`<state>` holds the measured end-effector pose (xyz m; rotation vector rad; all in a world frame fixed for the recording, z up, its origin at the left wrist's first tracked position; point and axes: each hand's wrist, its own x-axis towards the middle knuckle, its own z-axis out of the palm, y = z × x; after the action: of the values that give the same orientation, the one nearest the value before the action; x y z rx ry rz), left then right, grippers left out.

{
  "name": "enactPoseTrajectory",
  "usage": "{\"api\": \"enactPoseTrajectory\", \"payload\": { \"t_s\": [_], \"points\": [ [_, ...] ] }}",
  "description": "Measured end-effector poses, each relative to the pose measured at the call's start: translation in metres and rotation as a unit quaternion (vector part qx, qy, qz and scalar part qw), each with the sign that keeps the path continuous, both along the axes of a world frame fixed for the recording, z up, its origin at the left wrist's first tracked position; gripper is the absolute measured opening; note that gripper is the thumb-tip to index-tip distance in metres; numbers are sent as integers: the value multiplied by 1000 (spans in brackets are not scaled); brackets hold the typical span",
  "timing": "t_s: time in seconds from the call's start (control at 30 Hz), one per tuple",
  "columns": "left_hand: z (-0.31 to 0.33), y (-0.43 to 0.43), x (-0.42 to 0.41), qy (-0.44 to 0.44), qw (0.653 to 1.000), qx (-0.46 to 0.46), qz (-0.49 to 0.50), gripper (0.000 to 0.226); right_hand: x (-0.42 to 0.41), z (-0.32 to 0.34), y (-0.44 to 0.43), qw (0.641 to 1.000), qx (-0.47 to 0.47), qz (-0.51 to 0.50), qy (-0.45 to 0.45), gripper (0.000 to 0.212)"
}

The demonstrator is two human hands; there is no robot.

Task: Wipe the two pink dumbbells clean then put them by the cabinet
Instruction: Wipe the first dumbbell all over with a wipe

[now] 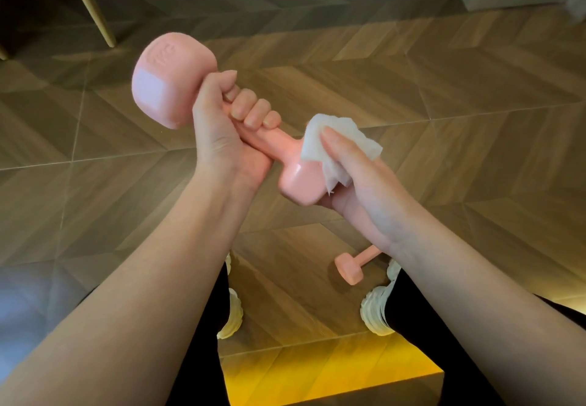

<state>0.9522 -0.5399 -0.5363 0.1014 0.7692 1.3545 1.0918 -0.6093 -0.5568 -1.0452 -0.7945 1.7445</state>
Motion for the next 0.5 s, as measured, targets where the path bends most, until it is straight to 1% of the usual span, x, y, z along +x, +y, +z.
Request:
{"api": "enactPoseTrajectory", "payload": {
  "t_s": [0.07, 0.13, 0.2, 0.27, 0.33, 0.4, 0.43, 0.47, 0.5],
  "points": [
    [0, -1, 0, -10, 1000, -1, 0, 38, 2, 0, 0, 999, -29, -6, 15, 30],
    [0, -1, -1, -18, 1000, 9, -7, 38, 2, 1, 1, 997, -56, -5, 50, 31],
    [1, -1, -4, -20, 999, 32, -17, 39, 3, 2, 1, 989, -103, 26, 100, 31],
    [2, -2, -6, -12, 998, 58, -27, 38, 4, 3, 1, 977, -143, 76, 137, 43],
    [2, -2, -7, 1, 997, 70, -34, 37, 5, 2, 1, 973, -141, 97, 155, 53],
    [1, -2, -7, 15, 997, 62, -36, 35, 5, 2, 1, 977, -114, 96, 150, 50],
    [0, -2, -6, 25, 998, 52, -37, 36, 4, 0, 0, 983, -98, 93, 126, 47],
    [-1, -3, -5, 35, 998, 41, -38, 37, 3, -1, 0, 988, -85, 92, 93, 48],
    [-2, -3, -3, 46, 998, 32, -39, 38, 2, -3, -1, 991, -74, 92, 64, 55]
  ]
}}
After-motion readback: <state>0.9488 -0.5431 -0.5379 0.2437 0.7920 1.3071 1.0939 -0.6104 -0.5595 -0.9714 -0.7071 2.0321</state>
